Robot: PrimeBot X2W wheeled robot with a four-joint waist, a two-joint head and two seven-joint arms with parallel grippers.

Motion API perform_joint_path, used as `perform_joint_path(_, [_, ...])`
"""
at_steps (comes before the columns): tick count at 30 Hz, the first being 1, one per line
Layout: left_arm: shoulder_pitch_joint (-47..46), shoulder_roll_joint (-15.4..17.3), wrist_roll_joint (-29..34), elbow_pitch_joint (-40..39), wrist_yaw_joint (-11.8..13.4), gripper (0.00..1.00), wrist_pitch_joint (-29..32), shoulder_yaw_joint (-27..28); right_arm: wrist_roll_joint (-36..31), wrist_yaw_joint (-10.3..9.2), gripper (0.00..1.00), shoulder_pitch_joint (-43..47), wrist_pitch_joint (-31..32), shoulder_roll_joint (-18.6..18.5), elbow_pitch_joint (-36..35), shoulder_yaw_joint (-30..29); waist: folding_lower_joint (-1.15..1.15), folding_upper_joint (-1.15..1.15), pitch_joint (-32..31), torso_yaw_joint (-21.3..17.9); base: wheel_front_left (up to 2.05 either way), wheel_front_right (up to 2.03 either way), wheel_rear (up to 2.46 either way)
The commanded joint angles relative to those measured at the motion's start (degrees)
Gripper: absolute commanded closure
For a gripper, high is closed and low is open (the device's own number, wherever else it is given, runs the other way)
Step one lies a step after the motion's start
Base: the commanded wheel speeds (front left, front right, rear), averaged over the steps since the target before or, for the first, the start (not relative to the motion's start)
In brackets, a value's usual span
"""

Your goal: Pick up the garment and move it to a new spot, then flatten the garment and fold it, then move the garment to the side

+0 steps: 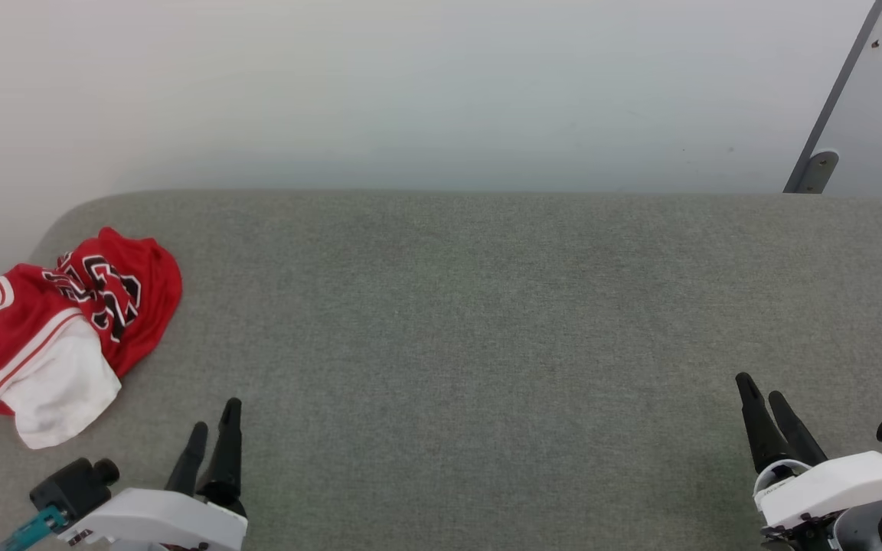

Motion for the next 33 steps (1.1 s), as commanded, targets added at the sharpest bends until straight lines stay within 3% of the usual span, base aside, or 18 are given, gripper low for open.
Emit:
perform_joint_path(1, [-1.11,0.75,1.86,-0.94,0.14,0.0,-0.53,0.02,-2.04,-0.02,0.0,-1.52,-0.26,-0.37,-0.79,-0.01,0.0,0.0,0.0,-0.01,0.0,0.0,0.0])
perform_joint_path(33, [-0.34,1.12,22.82,-3.01,-2.91,0.0,-5.54,1.69,-23.0,-0.04,0.0,-1.52,-1.99,-0.74,-3.53,-0.91,0.0,0.0,-0.15,-0.23,0.0,0.0,0.0])
